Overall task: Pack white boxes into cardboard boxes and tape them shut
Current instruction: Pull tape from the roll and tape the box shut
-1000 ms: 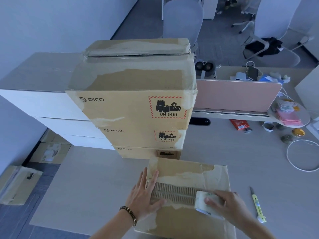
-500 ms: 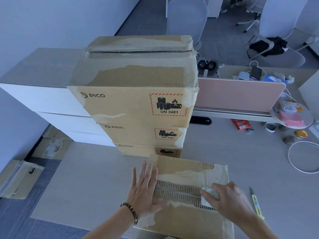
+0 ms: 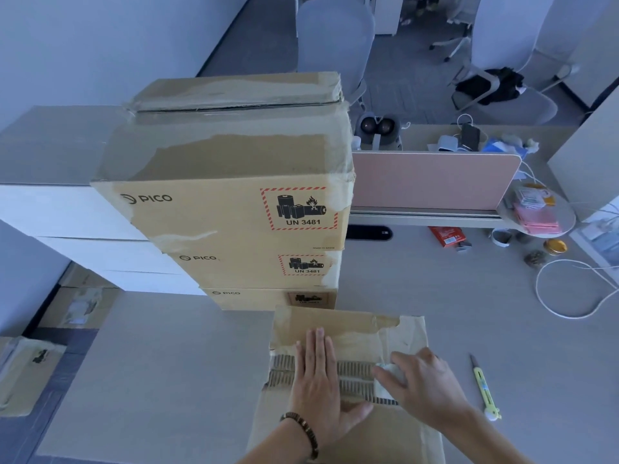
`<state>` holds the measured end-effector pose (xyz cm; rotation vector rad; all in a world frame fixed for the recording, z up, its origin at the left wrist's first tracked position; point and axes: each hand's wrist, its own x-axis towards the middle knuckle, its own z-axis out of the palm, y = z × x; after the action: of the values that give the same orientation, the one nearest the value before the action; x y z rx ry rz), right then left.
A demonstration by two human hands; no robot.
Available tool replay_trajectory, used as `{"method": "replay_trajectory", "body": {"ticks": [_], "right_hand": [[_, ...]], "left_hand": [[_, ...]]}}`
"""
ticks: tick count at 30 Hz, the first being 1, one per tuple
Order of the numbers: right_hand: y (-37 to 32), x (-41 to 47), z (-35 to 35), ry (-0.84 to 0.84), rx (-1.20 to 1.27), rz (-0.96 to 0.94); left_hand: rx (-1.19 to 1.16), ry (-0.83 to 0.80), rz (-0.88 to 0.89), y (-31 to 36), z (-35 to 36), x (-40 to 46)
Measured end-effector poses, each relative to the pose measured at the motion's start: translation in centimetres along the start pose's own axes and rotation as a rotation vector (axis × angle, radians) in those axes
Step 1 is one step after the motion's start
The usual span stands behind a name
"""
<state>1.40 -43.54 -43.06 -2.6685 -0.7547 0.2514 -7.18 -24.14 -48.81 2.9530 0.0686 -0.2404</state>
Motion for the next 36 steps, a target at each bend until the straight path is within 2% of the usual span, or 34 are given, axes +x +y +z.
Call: {"method": "replay_trajectory", "body": {"ticks": [4,7,10,13,16,22,24,25,27,30,33,36], "right_hand": [[0.2,-0.1,-0.2,0.0,0.102,-0.035],[0.1,0.0,-0.9,-0.029,0.393,0.016],[1.2,-1.0,-1.2,-0.118,0.652,0.161],[1.7,-1.7,-1.2,-0.145,0.649,0.245],[1.8,-1.2,-1.2,-0.134,0.567,0.249],[4.6,-1.9,-3.9,-0.064,0.087,0.28],[4.7,-1.9,-3.9,-0.044,0.037,0.261],[4.9,-1.8,-3.8,-0.035,0.089,0.257],[5.5,-2.2,-3.9,-0.023,0.363,0.263],[6.8,-3.6,-3.6,-0.007,0.664,0.366],[6.4,-4.0,-2.7,0.014,0.718,0.383],[5.0,-3.3,-1.8,-0.004,0.681,0.343]], "left_hand": [[0.032,0.014,0.062,1.0,0.5,0.4],[0.052,0.026,0.089,0.8,0.5,0.3],[0.041,0.029,0.093,0.9,0.2,0.3],[0.039,0.028,0.08,1.0,0.0,0.5],[0.039,0.029,0.078,0.9,-0.1,0.3],[0.066,0.021,0.08,1.0,-0.2,0.3],[0.069,0.026,0.081,1.0,-0.1,0.3],[0.069,0.027,0.082,1.1,0.1,0.3],[0.072,0.032,0.085,1.0,0.3,0.4],[0.077,0.02,0.061,1.3,0.3,0.6],[0.049,-0.015,0.038,3.7,0.3,1.3],[0.031,-0.015,0.103,6.6,0.8,1.7]]}}
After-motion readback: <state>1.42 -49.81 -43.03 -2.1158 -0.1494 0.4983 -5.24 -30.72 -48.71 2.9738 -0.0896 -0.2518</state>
